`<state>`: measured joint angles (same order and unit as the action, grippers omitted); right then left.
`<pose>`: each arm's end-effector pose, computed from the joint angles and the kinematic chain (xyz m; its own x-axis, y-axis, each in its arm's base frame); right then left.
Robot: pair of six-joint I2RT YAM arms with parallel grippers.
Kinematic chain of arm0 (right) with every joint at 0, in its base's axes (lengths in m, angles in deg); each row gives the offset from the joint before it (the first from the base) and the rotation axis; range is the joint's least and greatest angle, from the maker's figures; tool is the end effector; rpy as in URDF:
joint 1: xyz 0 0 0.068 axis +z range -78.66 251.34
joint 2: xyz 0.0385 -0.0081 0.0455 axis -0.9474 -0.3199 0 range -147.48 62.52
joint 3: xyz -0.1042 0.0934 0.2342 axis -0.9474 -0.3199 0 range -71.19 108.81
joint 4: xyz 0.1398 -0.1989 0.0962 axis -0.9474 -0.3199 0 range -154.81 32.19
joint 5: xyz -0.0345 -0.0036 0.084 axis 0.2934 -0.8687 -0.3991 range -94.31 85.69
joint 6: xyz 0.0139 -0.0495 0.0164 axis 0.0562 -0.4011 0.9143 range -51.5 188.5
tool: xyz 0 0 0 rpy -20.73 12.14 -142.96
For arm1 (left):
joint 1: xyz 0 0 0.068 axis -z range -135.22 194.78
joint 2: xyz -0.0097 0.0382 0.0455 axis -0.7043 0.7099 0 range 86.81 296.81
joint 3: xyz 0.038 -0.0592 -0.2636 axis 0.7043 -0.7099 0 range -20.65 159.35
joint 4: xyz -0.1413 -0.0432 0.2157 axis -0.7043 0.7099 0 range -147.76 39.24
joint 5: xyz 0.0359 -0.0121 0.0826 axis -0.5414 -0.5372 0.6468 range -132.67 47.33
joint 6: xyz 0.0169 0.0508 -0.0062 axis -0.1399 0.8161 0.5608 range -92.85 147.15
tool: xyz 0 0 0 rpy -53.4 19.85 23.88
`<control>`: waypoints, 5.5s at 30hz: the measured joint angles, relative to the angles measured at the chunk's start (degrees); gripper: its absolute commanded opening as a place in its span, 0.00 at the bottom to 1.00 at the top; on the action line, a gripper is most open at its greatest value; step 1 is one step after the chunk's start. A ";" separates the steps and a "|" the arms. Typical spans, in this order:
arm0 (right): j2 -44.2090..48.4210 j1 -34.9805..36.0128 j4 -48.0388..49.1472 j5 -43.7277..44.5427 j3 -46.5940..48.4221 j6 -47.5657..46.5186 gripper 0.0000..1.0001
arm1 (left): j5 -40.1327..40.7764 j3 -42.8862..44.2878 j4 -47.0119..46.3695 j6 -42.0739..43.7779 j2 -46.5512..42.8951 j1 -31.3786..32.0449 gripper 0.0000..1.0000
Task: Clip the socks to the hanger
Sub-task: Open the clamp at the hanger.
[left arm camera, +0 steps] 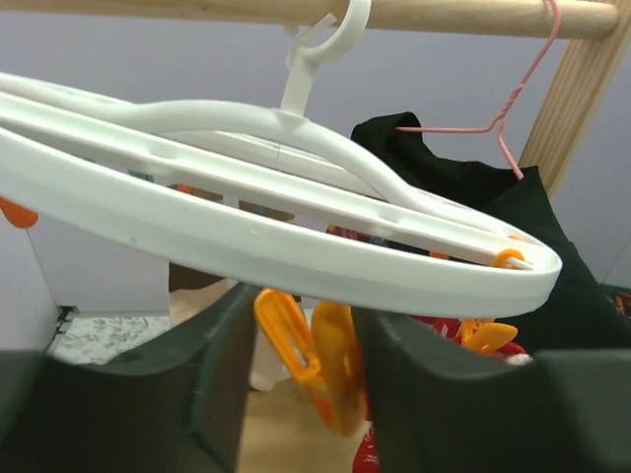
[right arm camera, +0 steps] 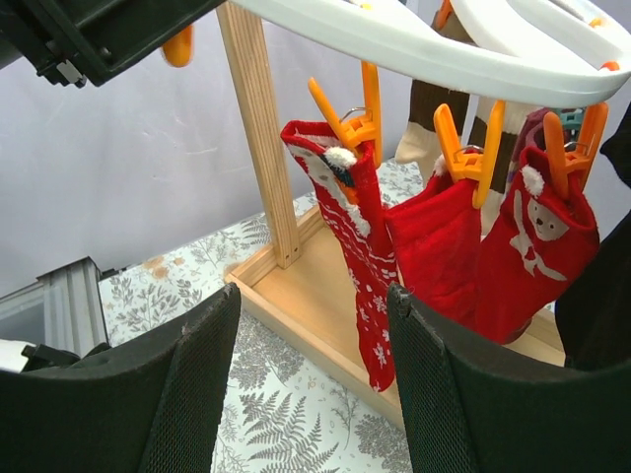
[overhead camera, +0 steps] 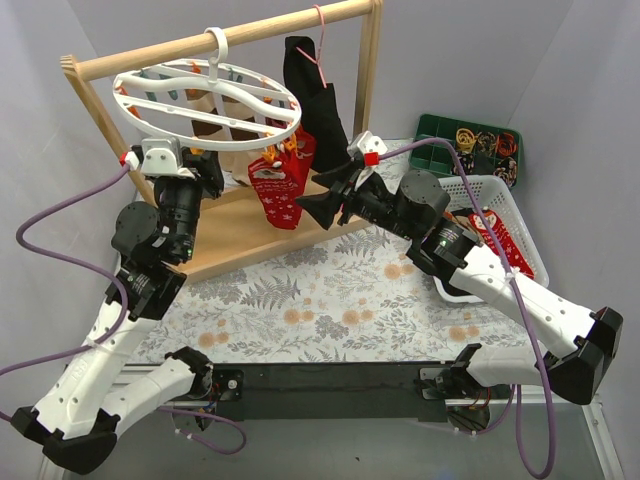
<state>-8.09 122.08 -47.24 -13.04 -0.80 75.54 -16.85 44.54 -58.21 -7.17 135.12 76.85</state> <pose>0.1761 0.2241 0.4411 0.0074 0.2006 -0.9796 -0.8672 0.4890 0.0936 0.1461 -0.0731 0.4708 0.1377 -0.6852 -0.7152 0.2462 0.7231 -0.6454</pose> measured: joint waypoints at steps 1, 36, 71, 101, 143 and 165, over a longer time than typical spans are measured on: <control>0.09 0.00 0.07 0.07 0.00 0.00 0.66 | -0.44 0.44 0.04 0.22 0.13 0.00 0.33; -7.26 -1.86 1.14 4.74 6.27 0.22 0.61 | -15.30 2.29 4.35 -19.52 11.34 5.53 0.32; -19.23 -13.55 5.09 6.54 14.49 6.25 0.58 | -17.00 12.20 17.18 -26.03 6.27 6.69 0.68; -18.25 -13.62 5.92 3.93 13.29 6.08 0.58 | -7.85 15.52 10.86 -25.29 14.67 6.69 0.36; -14.12 -5.22 20.94 -9.44 7.56 -5.40 0.57 | -8.72 15.50 10.78 -30.29 14.19 6.71 0.00; -15.28 -4.55 22.43 -11.30 7.52 -5.57 0.01 | -8.33 13.49 13.29 -30.51 11.28 6.69 0.38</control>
<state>-23.37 117.54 -24.82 -24.34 6.72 69.97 -25.18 58.02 -44.92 -37.69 146.40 83.54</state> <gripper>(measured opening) 0.132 0.310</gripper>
